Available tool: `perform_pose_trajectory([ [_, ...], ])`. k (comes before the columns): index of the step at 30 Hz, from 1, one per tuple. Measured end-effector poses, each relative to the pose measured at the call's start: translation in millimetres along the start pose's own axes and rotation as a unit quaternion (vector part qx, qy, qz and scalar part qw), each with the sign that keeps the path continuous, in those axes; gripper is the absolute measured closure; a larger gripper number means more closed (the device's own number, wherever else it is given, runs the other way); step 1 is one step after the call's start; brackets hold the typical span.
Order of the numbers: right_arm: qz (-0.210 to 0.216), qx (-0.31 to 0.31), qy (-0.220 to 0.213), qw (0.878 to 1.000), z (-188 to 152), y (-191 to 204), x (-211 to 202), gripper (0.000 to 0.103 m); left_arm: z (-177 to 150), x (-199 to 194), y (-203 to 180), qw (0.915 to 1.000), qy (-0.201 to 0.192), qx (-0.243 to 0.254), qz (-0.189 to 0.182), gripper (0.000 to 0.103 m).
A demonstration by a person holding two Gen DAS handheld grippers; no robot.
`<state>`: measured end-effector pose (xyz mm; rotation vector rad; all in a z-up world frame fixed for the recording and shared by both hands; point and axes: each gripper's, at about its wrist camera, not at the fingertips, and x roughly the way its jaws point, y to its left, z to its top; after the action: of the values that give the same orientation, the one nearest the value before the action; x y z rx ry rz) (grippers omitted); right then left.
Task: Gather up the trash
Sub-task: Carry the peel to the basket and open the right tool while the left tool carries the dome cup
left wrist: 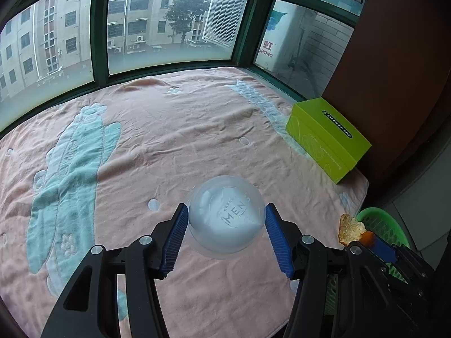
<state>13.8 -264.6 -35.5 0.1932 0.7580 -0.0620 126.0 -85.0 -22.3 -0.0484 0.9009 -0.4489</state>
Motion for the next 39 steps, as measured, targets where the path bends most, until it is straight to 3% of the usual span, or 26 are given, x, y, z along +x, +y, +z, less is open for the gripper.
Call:
perform_pose_trajectory([
  [18,-0.056,0.052,-0.03,0.997,-27,-57,-59,0.062,-11,-10,-64,0.9981,-0.002,0.043,-0.044,0.049],
  [39,-0.147,0.122,-0.036,0.981,-67,-129,-106,0.062,-24,-8,-154,0.9871,0.014,0.117,-0.108,0.049],
])
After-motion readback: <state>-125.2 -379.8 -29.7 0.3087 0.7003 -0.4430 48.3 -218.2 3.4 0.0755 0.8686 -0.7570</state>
